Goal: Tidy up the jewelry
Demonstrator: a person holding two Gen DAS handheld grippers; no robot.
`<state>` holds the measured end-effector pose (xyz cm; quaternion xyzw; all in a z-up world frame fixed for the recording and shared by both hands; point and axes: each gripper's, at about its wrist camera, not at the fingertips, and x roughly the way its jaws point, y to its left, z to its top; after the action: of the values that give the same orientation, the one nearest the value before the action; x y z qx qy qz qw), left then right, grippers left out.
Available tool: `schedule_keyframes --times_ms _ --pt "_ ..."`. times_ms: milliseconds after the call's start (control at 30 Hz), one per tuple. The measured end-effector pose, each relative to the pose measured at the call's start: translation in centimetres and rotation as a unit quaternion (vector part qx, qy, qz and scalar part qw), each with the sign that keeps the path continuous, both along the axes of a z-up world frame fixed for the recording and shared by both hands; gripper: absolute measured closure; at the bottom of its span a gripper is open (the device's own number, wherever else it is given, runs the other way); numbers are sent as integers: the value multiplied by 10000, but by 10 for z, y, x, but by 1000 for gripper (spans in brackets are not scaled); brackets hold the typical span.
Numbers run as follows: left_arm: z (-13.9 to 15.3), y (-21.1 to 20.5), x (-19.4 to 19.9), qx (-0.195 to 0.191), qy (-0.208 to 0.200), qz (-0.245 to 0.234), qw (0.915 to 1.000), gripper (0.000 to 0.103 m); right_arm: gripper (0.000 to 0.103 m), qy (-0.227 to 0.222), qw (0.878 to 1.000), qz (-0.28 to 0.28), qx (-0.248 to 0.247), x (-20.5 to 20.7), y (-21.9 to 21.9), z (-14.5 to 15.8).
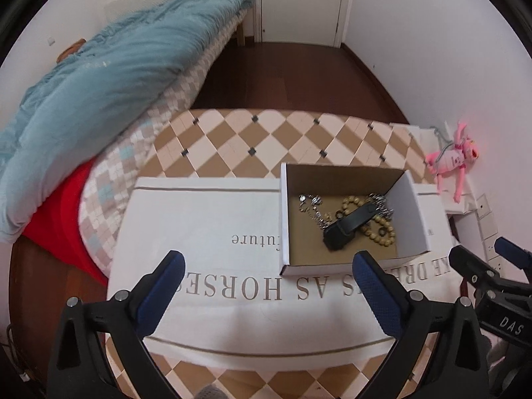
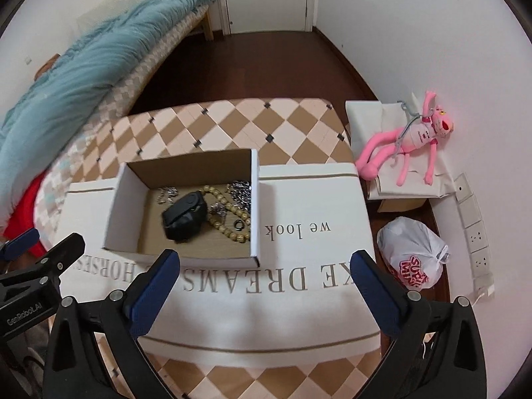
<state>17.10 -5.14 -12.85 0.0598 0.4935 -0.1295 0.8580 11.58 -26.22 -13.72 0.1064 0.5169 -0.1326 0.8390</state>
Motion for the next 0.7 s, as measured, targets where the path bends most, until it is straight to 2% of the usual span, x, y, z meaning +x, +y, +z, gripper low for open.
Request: schedule_keyframes --times_ms 233,467,700 --pt "55 15 -41 -180 -405 76 9990 0 0 -444 9989 9 -142 -41 13 54" --pt "114 28 -86 -278 -800 -8 9964 0 0 -973 9945 35 -397 -88 30 120" --pt "154 41 -120 -430 -931 8 9947 0 0 -1383 9891 -12 -496 -124 41 172"
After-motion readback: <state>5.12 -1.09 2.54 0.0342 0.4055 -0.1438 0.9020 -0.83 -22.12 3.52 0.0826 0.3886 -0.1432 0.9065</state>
